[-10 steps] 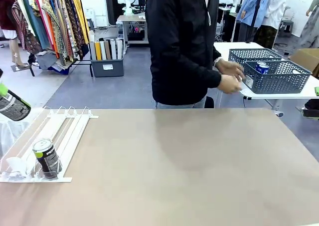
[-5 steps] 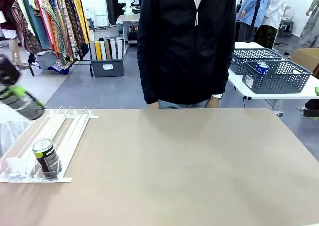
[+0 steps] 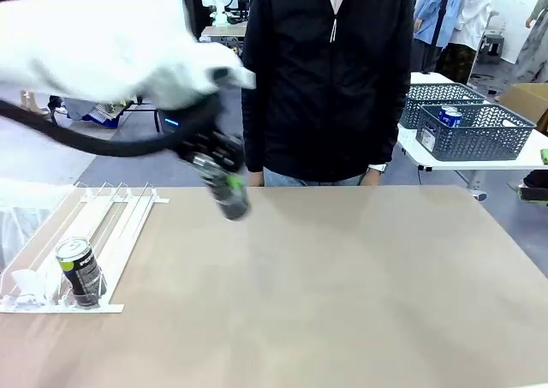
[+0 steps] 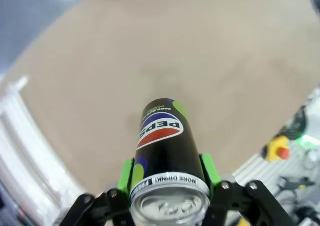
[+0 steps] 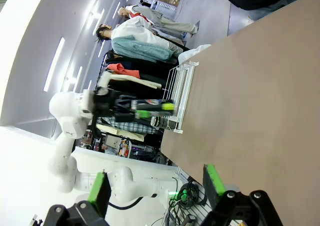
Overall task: Retrieve and store the cans from the dispenser.
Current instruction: Pick up one can from the Automatic Can Dispenser and place it in the middle of the table.
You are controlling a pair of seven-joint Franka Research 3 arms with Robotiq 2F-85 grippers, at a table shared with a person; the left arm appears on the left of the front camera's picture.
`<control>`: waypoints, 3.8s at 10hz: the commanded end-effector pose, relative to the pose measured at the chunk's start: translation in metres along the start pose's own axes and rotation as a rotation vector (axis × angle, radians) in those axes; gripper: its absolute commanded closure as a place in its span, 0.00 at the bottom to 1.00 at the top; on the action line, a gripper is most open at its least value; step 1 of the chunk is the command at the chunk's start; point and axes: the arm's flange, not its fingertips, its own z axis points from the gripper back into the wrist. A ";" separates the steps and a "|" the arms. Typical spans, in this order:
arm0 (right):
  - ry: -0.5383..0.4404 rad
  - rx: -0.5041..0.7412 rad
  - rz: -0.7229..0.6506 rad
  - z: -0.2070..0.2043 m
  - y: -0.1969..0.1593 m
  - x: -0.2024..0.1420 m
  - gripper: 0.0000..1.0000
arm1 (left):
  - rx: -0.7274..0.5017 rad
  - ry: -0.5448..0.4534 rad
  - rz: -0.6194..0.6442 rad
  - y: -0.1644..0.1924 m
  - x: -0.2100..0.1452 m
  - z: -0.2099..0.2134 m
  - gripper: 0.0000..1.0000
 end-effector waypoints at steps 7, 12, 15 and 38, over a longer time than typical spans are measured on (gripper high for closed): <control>-0.013 0.017 0.005 -0.001 0.003 0.002 0.00 | 0.062 0.145 -0.261 -0.043 0.080 -0.146 1.00; -0.013 0.017 0.005 -0.001 0.003 0.002 0.00 | 0.056 0.208 -0.228 -0.035 0.081 -0.158 1.00; -0.013 0.017 0.005 -0.001 0.003 0.002 0.00 | 0.052 0.221 -0.235 -0.034 0.082 -0.161 1.00; -0.013 0.017 0.005 -0.001 0.003 0.002 0.00 | -0.804 -0.518 0.450 0.323 -0.291 0.075 0.00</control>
